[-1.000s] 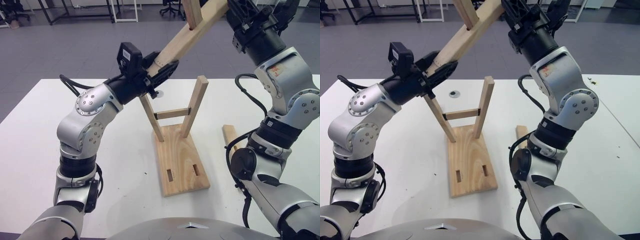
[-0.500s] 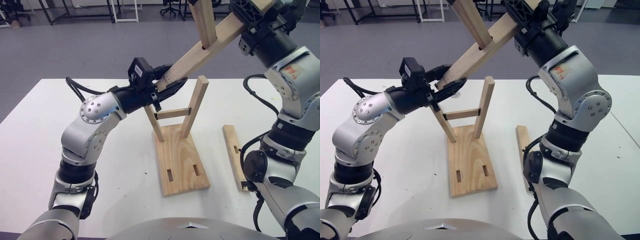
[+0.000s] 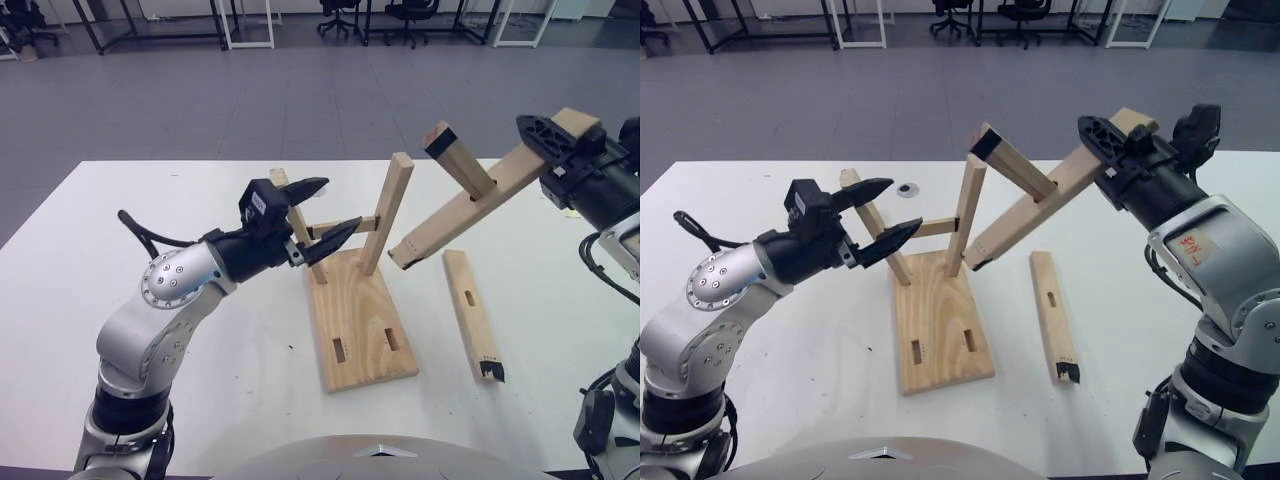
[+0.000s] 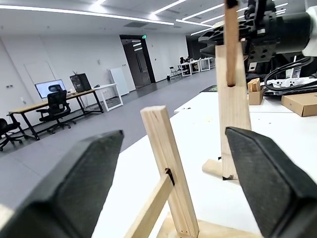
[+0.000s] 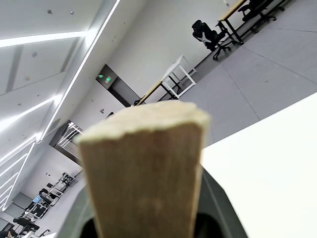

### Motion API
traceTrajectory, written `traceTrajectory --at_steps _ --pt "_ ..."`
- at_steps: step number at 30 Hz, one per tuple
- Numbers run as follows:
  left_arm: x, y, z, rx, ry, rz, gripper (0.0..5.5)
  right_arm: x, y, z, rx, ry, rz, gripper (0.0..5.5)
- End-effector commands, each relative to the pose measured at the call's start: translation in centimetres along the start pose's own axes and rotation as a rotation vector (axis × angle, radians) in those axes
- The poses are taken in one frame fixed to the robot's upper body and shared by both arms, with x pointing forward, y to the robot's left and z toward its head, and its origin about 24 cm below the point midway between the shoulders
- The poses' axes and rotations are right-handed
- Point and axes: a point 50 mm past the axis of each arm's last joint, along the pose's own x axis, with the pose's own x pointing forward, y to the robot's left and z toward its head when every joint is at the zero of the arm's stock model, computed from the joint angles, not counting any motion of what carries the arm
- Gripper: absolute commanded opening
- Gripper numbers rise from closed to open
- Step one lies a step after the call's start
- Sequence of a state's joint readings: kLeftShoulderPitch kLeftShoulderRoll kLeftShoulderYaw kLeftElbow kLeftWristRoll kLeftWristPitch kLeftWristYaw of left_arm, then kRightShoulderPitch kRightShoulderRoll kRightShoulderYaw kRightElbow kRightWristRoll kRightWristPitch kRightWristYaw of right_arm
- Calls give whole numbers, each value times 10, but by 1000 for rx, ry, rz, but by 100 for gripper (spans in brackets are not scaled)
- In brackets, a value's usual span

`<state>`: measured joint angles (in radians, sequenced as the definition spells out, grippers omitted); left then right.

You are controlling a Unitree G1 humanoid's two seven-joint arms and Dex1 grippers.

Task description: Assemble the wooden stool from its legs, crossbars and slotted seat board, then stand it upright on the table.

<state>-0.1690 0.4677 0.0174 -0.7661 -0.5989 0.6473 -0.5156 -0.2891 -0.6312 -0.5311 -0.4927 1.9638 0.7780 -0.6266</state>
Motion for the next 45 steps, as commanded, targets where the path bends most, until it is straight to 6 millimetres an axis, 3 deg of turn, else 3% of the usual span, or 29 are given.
traceTrajectory --at_steps 1,6,10,19,29,35,45 --pt "-23 6 -9 -42 67 83 378 -11 -5 -19 -29 67 -12 103" --pt "-47 22 -30 -132 133 216 378 -38 -32 -66 -99 207 -94 103" --pt "-52 31 -38 -157 139 283 378 -39 -42 -83 -145 174 -77 103" --pt "-50 27 -40 -174 137 285 378 -50 -39 -106 -168 55 -47 103" --pt "-54 13 -47 -215 149 319 378 -65 -28 -90 -151 -120 -103 103" --pt "-55 10 -50 -230 156 339 378 -68 -26 -101 -83 -103 -133 103" --pt "-50 11 -53 -233 151 335 378 -63 -32 -112 -127 -130 -177 103"
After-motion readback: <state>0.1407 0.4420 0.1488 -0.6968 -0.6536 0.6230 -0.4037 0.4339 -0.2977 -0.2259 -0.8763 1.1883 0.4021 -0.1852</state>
